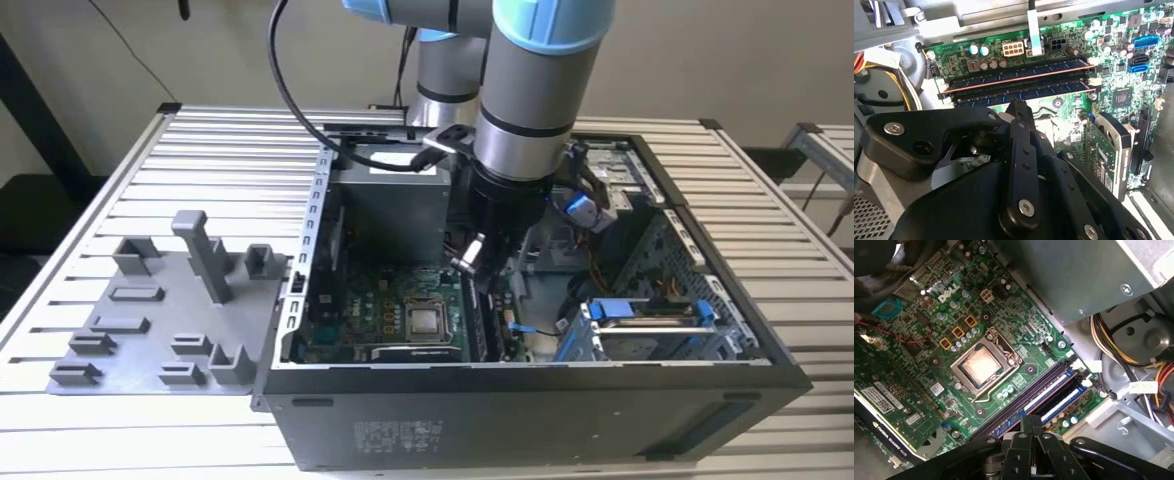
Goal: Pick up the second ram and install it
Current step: 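Press down the second ram until it locks into place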
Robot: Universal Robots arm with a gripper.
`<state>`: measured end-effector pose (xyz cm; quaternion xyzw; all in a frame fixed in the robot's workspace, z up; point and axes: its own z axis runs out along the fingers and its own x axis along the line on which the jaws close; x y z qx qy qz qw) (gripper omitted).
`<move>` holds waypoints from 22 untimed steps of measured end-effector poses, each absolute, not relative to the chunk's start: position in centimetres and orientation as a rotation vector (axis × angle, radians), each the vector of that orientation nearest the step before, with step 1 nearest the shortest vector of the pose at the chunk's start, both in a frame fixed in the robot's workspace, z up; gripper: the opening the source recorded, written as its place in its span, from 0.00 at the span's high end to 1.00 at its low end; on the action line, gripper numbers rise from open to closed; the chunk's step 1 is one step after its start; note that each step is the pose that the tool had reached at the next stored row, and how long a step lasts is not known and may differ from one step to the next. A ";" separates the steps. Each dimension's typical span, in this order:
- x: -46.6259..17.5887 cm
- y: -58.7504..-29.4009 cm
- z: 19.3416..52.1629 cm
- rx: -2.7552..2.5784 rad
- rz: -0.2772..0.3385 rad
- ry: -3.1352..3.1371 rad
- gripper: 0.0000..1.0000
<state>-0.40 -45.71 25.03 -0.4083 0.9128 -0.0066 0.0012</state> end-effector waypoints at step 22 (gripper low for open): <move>-0.5 -45.7 24.3 -1.625 0.111 2.642 0.89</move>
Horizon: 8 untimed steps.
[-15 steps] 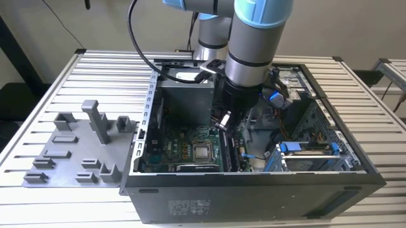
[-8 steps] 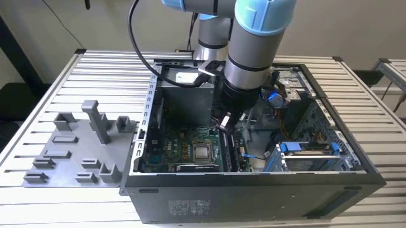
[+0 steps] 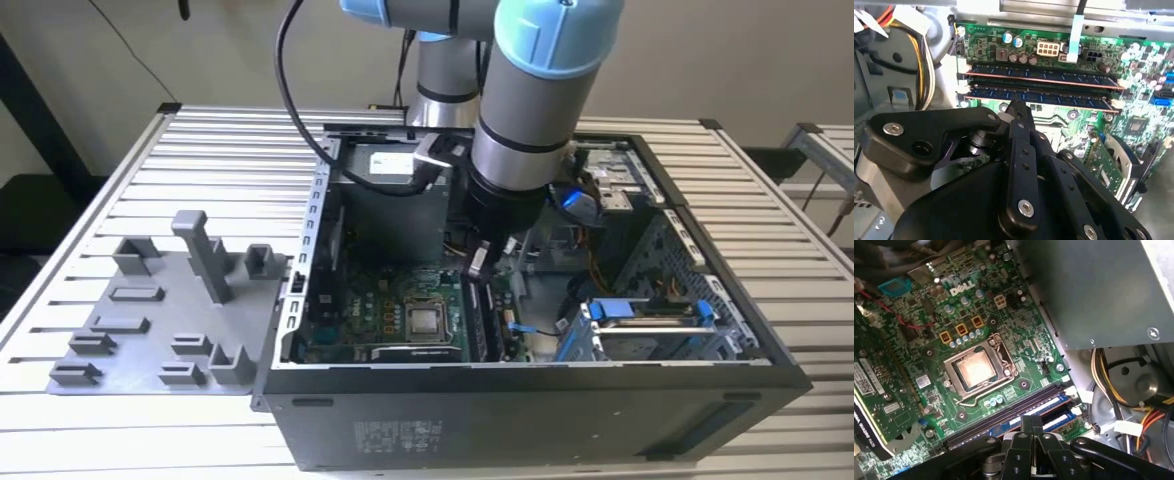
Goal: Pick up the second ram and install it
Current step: 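Press down the second ram until it locks into place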
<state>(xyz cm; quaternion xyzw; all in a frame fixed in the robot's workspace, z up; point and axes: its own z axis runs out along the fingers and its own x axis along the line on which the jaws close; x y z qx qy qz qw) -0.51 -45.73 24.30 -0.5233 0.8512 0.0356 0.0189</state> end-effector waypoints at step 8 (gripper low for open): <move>-0.5 -45.7 24.0 -1.812 0.112 2.521 0.89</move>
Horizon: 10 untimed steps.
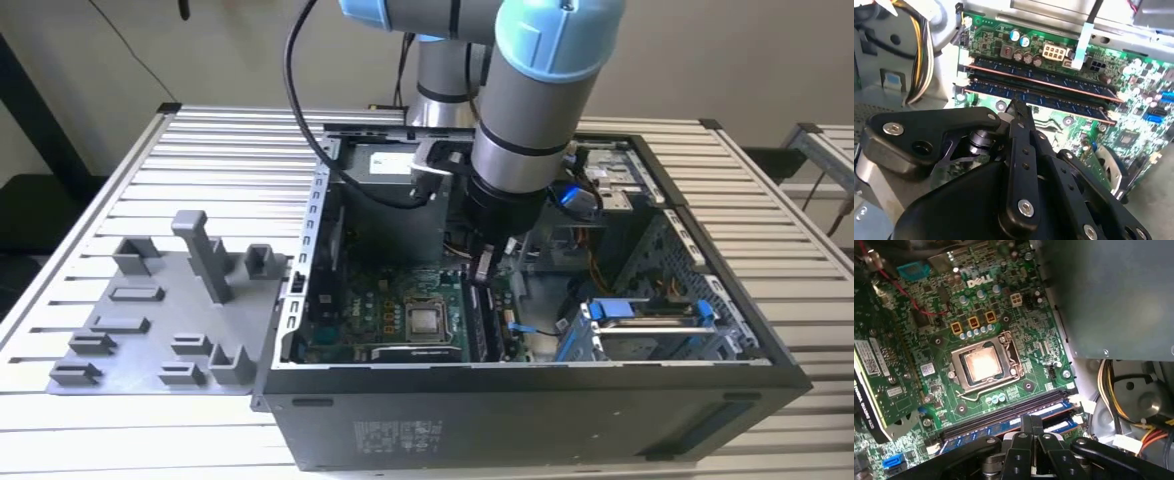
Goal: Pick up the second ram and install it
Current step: 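Press down the second ram until it locks into place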
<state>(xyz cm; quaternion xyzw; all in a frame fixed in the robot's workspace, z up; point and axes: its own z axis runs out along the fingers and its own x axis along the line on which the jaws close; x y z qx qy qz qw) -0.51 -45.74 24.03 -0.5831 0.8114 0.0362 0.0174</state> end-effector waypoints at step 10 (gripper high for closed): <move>-0.5 -45.8 23.9 -1.907 0.103 2.442 0.89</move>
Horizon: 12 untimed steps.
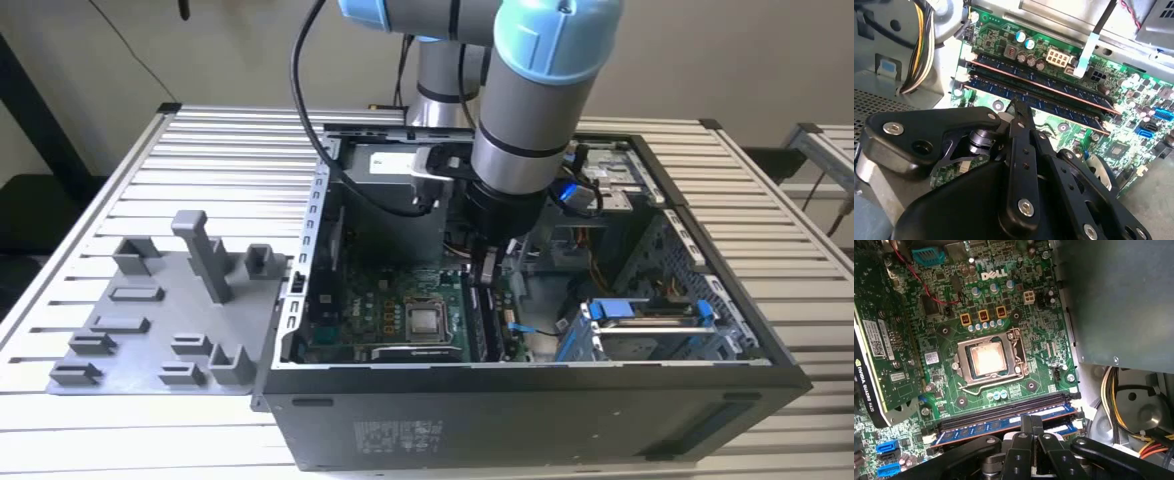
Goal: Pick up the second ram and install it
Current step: 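Press down the second ram until it locks into place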
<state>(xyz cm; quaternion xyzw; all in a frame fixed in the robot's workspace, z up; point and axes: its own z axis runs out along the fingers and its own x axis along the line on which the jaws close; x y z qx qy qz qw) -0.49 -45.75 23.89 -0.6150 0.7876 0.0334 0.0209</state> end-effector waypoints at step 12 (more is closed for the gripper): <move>-0.4 -46.4 22.7 -1.911 0.106 2.440 0.89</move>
